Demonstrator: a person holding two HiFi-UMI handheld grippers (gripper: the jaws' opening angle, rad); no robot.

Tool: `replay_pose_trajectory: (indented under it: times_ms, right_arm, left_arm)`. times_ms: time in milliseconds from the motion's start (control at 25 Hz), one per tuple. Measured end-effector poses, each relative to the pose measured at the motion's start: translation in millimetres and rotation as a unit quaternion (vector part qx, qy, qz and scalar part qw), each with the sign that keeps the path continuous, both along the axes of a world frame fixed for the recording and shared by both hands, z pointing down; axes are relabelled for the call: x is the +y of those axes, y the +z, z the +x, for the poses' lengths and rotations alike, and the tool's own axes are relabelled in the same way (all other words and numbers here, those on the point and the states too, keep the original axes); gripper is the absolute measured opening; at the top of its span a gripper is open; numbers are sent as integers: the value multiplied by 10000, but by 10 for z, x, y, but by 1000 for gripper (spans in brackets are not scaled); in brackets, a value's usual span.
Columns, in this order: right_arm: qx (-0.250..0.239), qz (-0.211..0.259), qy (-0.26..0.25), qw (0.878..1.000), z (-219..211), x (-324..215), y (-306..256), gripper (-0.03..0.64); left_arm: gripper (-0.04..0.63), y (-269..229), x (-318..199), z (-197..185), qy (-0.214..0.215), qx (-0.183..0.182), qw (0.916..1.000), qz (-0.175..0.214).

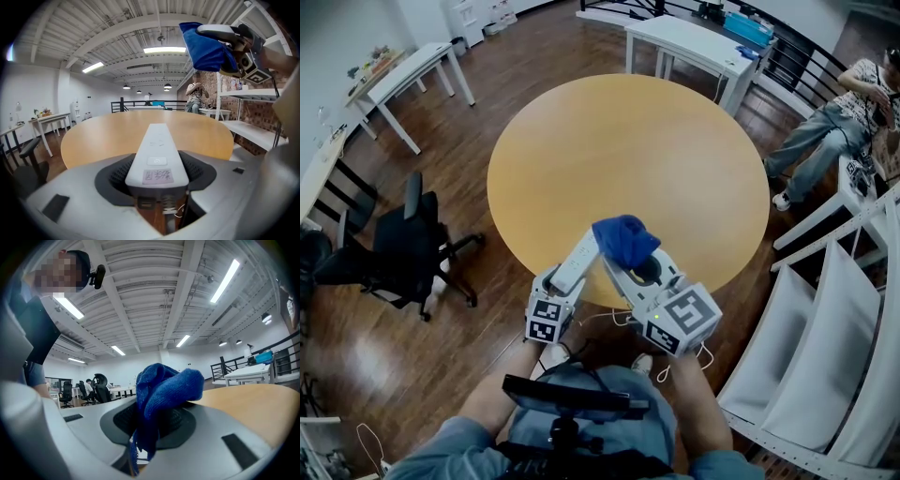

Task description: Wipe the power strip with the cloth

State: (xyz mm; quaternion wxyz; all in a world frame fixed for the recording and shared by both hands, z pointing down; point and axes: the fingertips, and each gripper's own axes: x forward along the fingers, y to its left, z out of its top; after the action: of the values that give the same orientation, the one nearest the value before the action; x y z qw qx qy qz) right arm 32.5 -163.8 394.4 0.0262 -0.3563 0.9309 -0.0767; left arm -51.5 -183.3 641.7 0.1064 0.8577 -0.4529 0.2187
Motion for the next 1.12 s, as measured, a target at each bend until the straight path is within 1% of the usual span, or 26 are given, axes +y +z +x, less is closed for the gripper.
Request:
replay_pose_trajectory:
  times_ms: [120, 280, 480, 600, 720, 840, 960, 1040, 1120]
  right_arm:
    - [-31, 25, -22, 10000, -14, -1, -36, 64]
    - [-76, 86, -106, 9999, -81, 5, -116, 64]
    - [-286, 290, -321, 9987, -229, 20, -372, 64]
    - [-411, 406, -545, 9968, -377, 75, -557, 64]
    - [-503, 443, -866, 9940, -551, 139, -680, 64]
    - [-366, 323, -1222, 9913, -769, 216, -642, 64]
    - [-289, 230, -1367, 9899, -928, 224, -602, 64]
    - [-280, 244, -1379, 9897, -951, 220, -607, 64]
    - [-280, 344, -1256, 9911, -880, 172, -609, 64]
  left_arm:
    - [295, -243, -40, 44, 169, 36, 9996, 243]
    - [295, -683, -96, 120, 425, 48, 9965, 724]
    - [294, -1343, -128, 259, 781, -6, 9871, 1401]
    - [293, -1705, -140, 301, 833, -17, 9814, 1731]
    - [293, -1959, -147, 354, 914, -93, 9755, 2000]
    - [293, -2103, -147, 393, 995, -223, 9706, 2182]
    - [293, -2164, -141, 403, 1046, -292, 9676, 2280]
    - [293, -2184, -127, 397, 1046, -298, 9675, 2281]
    - [293, -2191, -86, 397, 1026, -268, 9701, 2183]
